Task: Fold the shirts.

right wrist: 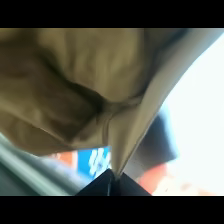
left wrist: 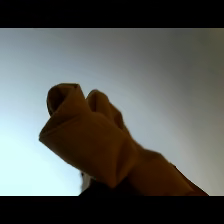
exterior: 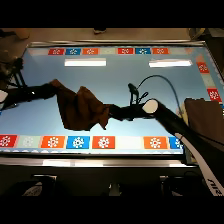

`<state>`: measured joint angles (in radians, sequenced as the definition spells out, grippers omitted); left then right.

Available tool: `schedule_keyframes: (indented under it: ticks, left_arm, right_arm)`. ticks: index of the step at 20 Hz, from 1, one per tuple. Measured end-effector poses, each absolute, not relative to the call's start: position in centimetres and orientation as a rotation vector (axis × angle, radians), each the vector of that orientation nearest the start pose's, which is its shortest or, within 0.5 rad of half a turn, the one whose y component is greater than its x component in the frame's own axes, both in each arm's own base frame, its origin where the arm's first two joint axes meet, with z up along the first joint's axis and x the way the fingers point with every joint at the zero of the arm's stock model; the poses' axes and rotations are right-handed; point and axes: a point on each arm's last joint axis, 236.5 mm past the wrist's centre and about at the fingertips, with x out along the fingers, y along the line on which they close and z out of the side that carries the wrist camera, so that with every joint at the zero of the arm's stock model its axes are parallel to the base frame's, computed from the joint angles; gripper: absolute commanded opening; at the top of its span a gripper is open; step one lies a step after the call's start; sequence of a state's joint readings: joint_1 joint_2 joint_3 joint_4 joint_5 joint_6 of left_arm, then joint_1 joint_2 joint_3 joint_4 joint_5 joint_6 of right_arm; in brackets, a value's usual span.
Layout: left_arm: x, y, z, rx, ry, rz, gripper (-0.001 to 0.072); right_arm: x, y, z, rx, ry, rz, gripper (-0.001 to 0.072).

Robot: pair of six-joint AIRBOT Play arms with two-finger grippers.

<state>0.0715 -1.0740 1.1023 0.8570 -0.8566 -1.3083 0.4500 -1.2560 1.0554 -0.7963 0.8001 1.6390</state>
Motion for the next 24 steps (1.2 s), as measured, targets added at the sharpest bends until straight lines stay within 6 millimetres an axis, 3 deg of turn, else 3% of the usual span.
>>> schedule_keyframes:
  ticks: [3, 4, 6, 8, 10, 13, 15, 17, 20, 22, 24]
  left_arm:
    - [42.5, -4.3, 28.4, -0.37, 0.404, -0.292, 0.0025]
    - [41.5, -2.7, 33.2, -0.336, 0.293, -0.261, 0.0025]
    - [38.6, -0.1, 40.8, -0.27, 0.118, -0.196, 0.0025]
    - [35.8, 1.1, 45.2, -0.243, 0.019, -0.148, 0.0025]
    - [33.7, 1.4, 47.8, -0.262, -0.044, -0.127, 0.0025]
    - [32.0, 0.8, 50.9, -0.302, -0.142, -0.141, 0.0025]
    - [31.3, 0.4, 53.0, -0.329, -0.221, -0.162, 0.0025]
    - [31.9, 0.0, 53.5, -0.349, -0.24, -0.183, 0.0025]
    - [35.8, -0.5, 51.0, -0.364, -0.162, -0.217, 0.0025]
    - [39.8, -1.2, 47.4, -0.367, -0.059, -0.247, 0.0025]
    - [44.8, -2.7, 42.0, -0.368, 0.079, -0.288, 0.0026]
  right_arm:
    - [37.5, 21.1, 18.8, 0.434, 0.805, 0.497, 0.0016]
    - [37.6, 17.7, 23.5, 0.399, 0.677, 0.436, 0.0016]
    - [35.1, 11.2, 31.9, 0.338, 0.45, 0.305, 0.0016]
    - [31.2, 7.1, 37.4, 0.315, 0.291, 0.215, 0.0017]
    - [27.8, 4.8, 39.9, 0.319, 0.22, 0.151, 0.0017]
    - [25.0, 3.4, 41.1, 0.346, 0.184, 0.112, 0.0017]
    - [24.6, 3.1, 41.0, 0.356, 0.191, 0.097, 0.0017]
    - [25.0, 2.9, 40.2, 0.355, 0.223, 0.079, 0.0018]
    - [27.5, 2.7, 37.0, 0.342, 0.349, 0.045, 0.0018]
    - [29.9, 2.7, 34.2, 0.325, 0.453, 0.02, 0.0018]
    - [32.8, 2.7, 30.8, 0.312, 0.566, -0.006, 0.0017]
